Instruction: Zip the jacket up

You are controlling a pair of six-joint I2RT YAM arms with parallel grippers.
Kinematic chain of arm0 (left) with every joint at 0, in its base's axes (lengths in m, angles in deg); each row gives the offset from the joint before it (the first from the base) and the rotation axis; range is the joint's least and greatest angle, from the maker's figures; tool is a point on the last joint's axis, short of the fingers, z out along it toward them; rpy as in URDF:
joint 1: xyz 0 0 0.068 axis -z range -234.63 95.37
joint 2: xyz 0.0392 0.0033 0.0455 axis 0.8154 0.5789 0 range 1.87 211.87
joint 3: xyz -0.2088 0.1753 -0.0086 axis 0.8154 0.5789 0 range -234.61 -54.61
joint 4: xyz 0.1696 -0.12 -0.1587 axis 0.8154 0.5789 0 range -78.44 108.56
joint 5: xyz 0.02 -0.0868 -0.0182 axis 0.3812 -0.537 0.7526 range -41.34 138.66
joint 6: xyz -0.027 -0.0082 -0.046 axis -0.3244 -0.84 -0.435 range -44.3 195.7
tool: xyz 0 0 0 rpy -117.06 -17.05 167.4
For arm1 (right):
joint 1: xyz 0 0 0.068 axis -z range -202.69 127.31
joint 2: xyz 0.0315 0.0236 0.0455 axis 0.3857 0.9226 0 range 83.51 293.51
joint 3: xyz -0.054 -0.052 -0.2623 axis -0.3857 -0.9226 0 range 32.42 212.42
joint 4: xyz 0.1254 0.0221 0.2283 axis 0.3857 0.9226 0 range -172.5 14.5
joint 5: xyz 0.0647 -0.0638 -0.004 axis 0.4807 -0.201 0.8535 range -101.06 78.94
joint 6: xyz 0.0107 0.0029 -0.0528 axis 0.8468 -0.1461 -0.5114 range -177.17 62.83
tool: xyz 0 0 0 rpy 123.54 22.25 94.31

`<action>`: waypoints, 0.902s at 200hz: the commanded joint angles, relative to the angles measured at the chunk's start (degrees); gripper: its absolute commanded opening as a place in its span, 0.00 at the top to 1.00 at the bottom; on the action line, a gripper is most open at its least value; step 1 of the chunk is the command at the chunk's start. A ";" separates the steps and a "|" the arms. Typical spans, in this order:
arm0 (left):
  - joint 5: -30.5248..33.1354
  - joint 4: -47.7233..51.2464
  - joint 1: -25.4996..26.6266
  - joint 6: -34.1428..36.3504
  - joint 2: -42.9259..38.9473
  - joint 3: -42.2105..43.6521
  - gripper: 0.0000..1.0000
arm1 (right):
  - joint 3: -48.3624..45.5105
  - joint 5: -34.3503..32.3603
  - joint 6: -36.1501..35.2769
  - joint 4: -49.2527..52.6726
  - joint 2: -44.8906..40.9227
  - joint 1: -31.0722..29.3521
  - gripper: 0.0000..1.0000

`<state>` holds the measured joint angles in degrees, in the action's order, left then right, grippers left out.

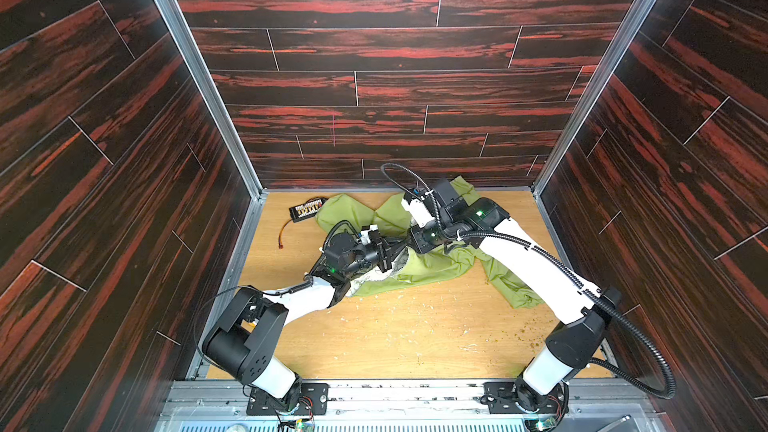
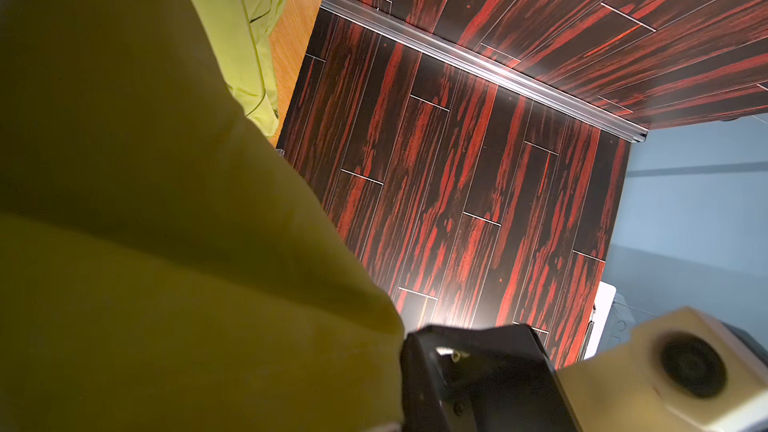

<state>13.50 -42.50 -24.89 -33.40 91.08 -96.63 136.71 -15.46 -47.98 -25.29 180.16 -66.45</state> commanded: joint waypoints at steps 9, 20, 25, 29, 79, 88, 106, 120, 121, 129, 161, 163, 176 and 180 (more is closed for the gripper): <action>-0.79 -2.69 -0.04 -0.85 -1.92 -0.80 1.00 | -0.14 2.92 -1.54 1.29 -1.56 -0.52 0.55; -0.79 -2.70 -0.08 -0.85 -1.93 -0.95 1.00 | -0.14 2.67 -1.79 1.68 -1.22 -0.62 0.54; -0.83 -2.71 -0.03 -0.85 -1.94 -0.96 1.00 | -0.21 2.52 -1.85 1.83 -1.08 -0.67 0.54; -0.79 -2.71 -0.04 -0.85 -1.93 -0.99 1.00 | -0.23 2.35 -1.90 2.00 -0.94 -0.63 0.54; -0.79 -2.21 -0.02 -0.90 -1.93 -1.89 1.00 | -0.67 1.74 -2.43 1.81 -0.41 -0.85 0.53; -0.86 -2.27 -0.03 -0.94 -1.98 -1.89 1.00 | -0.67 2.01 -2.51 1.70 -0.25 -0.87 0.53; -0.79 -2.18 -0.02 -0.98 -1.96 -2.12 1.00 | -0.67 2.60 -2.59 1.48 0.10 -0.96 0.54; -0.79 -2.06 0.08 -1.03 -1.85 -2.31 1.00 | -0.63 2.47 -2.75 1.18 0.36 -1.01 0.54; -0.79 -2.08 0.03 -1.03 -1.85 -2.34 1.00 | -0.65 2.47 -2.76 1.17 0.38 -1.01 0.55; -0.88 -2.10 0.01 -1.03 -1.87 -2.52 1.00 | -0.62 2.48 -2.86 1.02 0.45 -0.99 0.55; -1.01 -1.99 0.06 -1.07 -1.82 -2.77 1.00 | -0.14 2.78 -3.38 0.80 1.32 -1.01 0.57; -0.98 -2.01 0.10 -1.11 -1.84 -2.79 1.00 | -0.14 2.75 -3.39 0.80 1.41 -0.98 0.58; -1.00 -2.01 0.06 -1.12 -1.80 -2.85 1.00 | 0.07 2.05 -3.55 0.85 1.75 -0.98 0.58; -0.97 -2.01 0.11 -1.12 -1.85 -2.89 1.00 | 0.04 1.83 -3.48 0.81 1.78 -1.02 0.58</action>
<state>13.48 -42.46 -24.89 -33.68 91.08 -97.60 136.47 -13.43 -50.10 -24.74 180.29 -67.07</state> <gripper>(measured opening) 0.058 0.425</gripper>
